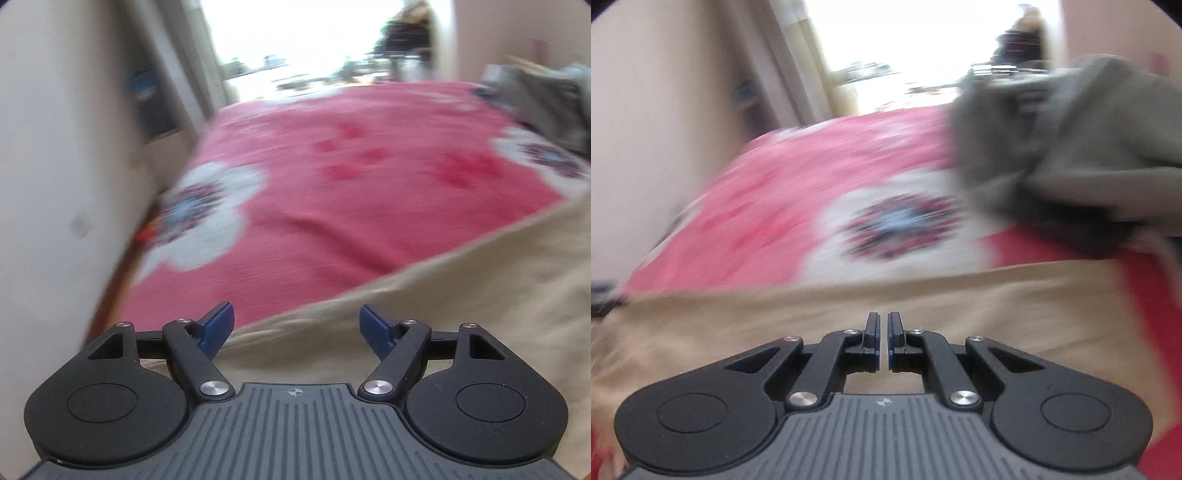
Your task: Fold clothes
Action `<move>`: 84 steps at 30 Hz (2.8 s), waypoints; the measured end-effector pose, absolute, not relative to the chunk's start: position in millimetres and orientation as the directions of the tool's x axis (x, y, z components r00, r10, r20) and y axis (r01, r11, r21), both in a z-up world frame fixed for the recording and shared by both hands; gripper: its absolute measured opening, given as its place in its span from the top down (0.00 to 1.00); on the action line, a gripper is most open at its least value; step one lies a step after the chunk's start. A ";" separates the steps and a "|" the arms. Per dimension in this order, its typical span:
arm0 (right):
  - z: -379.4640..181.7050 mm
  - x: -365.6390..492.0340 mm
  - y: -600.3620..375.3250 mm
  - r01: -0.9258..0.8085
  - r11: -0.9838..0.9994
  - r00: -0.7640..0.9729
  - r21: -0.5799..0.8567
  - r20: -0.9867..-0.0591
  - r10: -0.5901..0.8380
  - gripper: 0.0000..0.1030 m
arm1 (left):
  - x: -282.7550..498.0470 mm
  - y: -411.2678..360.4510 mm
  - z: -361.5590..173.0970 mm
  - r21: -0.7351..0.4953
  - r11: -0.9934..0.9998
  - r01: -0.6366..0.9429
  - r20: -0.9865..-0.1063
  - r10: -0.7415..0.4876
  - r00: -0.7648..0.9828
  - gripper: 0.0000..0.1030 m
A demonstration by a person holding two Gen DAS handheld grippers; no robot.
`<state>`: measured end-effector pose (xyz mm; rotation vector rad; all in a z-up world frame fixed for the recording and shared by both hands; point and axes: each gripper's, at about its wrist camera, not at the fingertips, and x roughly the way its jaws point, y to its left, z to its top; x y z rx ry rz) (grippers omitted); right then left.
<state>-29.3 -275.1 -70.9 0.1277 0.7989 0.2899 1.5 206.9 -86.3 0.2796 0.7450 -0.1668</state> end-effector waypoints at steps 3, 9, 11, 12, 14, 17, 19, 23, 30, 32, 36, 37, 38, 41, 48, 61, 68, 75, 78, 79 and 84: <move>-80.0 -36.0 -229.1 -0.349 0.904 0.587 0.248 -0.694 0.417 0.97 | -3.3 188.9 -97.3 0.154 0.932 0.328 -0.724 -0.120 0.680 0.26; -93.4 -21.6 -291.7 -0.087 0.941 0.628 0.328 -0.715 0.307 0.99 | 9.4 220.4 -105.1 0.075 0.982 0.176 -0.748 -0.062 0.661 0.24; -92.8 -25.9 -336.1 0.094 0.929 0.673 0.359 -0.710 0.206 0.94 | 13.1 228.7 -103.3 0.046 0.989 0.142 -0.755 -0.059 0.653 0.24; -88.0 -36.6 -361.1 0.192 0.899 0.699 0.393 -0.698 0.156 0.93 | 14.3 230.5 -102.7 0.034 0.990 0.136 -0.760 -0.063 0.647 0.24; -79.8 -67.2 -401.3 0.306 0.804 0.749 0.510 -0.650 0.127 0.92 | 15.1 227.3 -102.6 0.044 0.989 0.141 -0.761 -0.059 0.647 0.21; -76.8 -114.5 -426.9 0.379 0.686 0.783 0.621 -0.610 0.120 0.76 | 15.8 218.9 -105.5 0.067 0.987 0.145 -0.757 -0.044 0.652 0.19; -85.3 -141.0 -428.4 0.412 0.621 0.781 0.666 -0.610 0.136 0.70 | 15.5 218.6 -104.9 0.062 0.989 0.132 -0.754 -0.041 0.655 0.19; -121.3 -159.3 -427.0 0.483 0.484 0.743 0.730 -0.634 0.215 0.67 | 15.5 214.7 -96.8 0.023 0.992 0.121 -0.739 -0.065 0.671 0.20; -154.5 -125.2 -444.9 0.464 0.356 0.784 0.811 -0.563 0.260 0.68 | 5.3 181.0 -87.8 -0.040 0.971 0.237 -0.727 -0.191 0.660 0.20; -161.2 -116.1 -451.8 0.455 0.313 0.803 0.833 -0.537 0.260 0.69 | 0.7 168.6 -90.5 -0.056 0.956 0.288 -0.731 -0.236 0.640 0.20; -170.0 -104.8 -462.0 0.432 0.267 0.831 0.861 -0.496 0.253 0.70 | -8.8 143.4 -98.8 -0.072 0.918 0.391 -0.746 -0.310 0.590 0.20; -171.2 -103.6 -463.9 0.426 0.264 0.836 0.866 -0.488 0.252 0.70 | -10.4 137.9 -102.1 -0.072 0.909 0.411 -0.754 -0.319 0.574 0.20; -172.5 -100.9 -464.6 0.419 0.264 0.839 0.869 -0.481 0.253 0.70 | -12.4 132.9 -106.1 -0.071 0.902 0.426 -0.762 -0.325 0.560 0.20; -176.3 -92.8 -466.7 0.398 0.264 0.849 0.879 -0.462 0.257 0.72 | -17.1 124.1 -113.9 -0.045 0.895 0.444 -0.767 -0.316 0.558 0.19; -161.5 -86.7 -459.8 0.410 0.348 0.843 0.843 -0.496 0.209 0.92 | -19.4 121.2 -112.6 -0.022 0.896 0.444 -0.772 -0.297 0.562 0.19; -55.5 -64.4 -378.3 0.116 0.551 0.838 0.826 -0.380 0.392 0.92 | -24.4 117.5 -115.3 0.019 0.896 0.443 -0.765 -0.272 0.583 0.19; -5.3 -38.2 -317.0 -0.067 0.570 0.768 0.819 -0.322 0.553 0.92 | -25.4 117.7 -116.9 0.022 0.897 0.441 -0.754 -0.274 0.597 0.19; 31.7 -5.3 -240.1 -0.196 0.519 0.616 0.832 -0.307 0.725 0.92 | -25.7 118.4 -118.2 0.021 0.897 0.442 -0.745 -0.281 0.605 0.18; 39.4 10.7 -207.8 -0.216 0.474 0.545 0.854 -0.297 0.784 0.92 | -26.3 118.9 -118.8 0.021 0.895 0.445 -0.742 -0.284 0.607 0.18; 40.2 14.9 -196.8 -0.222 0.464 0.524 0.858 -0.296 0.799 0.92 | -26.5 119.2 -118.9 0.019 0.895 0.445 -0.740 -0.287 0.608 0.18; 40.9 26.7 -130.3 -0.279 0.389 0.430 0.878 -0.248 0.868 0.92 | -26.9 121.0 -119.5 0.008 0.897 0.442 -0.730 -0.297 0.615 0.18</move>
